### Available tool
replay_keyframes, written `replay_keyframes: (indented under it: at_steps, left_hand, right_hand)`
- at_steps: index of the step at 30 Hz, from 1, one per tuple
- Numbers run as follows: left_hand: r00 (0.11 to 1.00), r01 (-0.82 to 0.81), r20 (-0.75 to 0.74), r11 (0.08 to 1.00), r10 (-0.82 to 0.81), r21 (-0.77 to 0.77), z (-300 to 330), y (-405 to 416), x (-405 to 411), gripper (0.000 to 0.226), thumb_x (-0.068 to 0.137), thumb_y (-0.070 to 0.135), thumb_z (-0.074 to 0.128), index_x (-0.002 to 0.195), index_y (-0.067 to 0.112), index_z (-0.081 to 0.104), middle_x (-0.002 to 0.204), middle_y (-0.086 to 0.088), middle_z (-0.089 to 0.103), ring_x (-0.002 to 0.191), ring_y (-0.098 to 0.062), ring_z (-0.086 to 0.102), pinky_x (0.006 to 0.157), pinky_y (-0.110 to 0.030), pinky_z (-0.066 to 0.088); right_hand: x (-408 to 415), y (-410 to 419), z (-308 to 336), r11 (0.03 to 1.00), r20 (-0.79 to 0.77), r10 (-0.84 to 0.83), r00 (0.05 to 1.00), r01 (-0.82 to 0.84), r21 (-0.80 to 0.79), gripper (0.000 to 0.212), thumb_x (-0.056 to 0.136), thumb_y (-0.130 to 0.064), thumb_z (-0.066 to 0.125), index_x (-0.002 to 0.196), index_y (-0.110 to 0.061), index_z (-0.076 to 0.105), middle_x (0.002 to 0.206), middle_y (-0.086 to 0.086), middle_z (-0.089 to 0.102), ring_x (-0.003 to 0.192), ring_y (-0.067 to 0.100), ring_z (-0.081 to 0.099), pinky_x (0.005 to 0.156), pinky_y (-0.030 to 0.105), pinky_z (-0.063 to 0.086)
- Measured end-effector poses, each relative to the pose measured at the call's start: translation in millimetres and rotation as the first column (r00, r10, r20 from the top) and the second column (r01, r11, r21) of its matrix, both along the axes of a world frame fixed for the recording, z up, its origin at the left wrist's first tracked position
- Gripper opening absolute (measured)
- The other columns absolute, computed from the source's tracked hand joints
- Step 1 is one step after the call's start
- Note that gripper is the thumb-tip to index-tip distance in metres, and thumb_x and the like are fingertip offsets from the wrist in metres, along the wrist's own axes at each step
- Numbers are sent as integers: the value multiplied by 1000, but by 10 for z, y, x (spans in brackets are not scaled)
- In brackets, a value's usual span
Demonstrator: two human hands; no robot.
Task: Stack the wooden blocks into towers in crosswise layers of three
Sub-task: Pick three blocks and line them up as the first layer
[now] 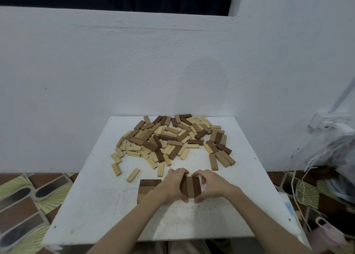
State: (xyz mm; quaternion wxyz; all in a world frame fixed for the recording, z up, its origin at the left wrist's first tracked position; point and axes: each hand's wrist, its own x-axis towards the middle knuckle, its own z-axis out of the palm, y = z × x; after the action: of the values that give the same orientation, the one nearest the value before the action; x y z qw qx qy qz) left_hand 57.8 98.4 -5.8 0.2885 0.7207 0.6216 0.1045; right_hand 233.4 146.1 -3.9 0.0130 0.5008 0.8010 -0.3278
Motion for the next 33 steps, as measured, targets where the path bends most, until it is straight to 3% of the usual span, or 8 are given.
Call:
replay_keyframes:
  at_steps: [12,19,27,33]
  left_hand:
    - [999,8,49,1000,-9,19,-14,26,-10,88,63,29,85,134,22,33,127,4,43,111,-11,30,92,-27,34]
    - [997,-2,73,1000,2,5,-37,38,8,91,62,28,85,135,21,31,124,3,46,112,-12,29,89,-26,34]
    - [994,-24,104,1000,24,-5,-27,43,39,93,62,25,84,136,18,27,121,2,47,117,-16,29,95,-31,40]
    - [992,-29,121,999,24,39,16,52,11,96,60,27,85,137,17,27,124,1,46,122,-14,27,97,-26,37]
  right_hand:
    - [5,23,-35,1000,2,-8,1000,8,0,90,58,-46,86,134,-35,40,102,-9,45,88,6,47,87,27,47]
    - [-12,14,-40,1000,29,7,1000,-8,18,82,60,-48,84,130,-35,43,105,-7,47,91,8,47,88,27,47]
    - [-11,19,-64,999,-15,-4,1000,4,46,71,60,-49,83,121,-36,48,99,-8,48,81,5,48,75,20,44]
    - [-10,-5,41,999,-73,-21,997,24,42,70,60,-41,84,120,-32,49,93,-14,43,79,0,45,72,20,40]
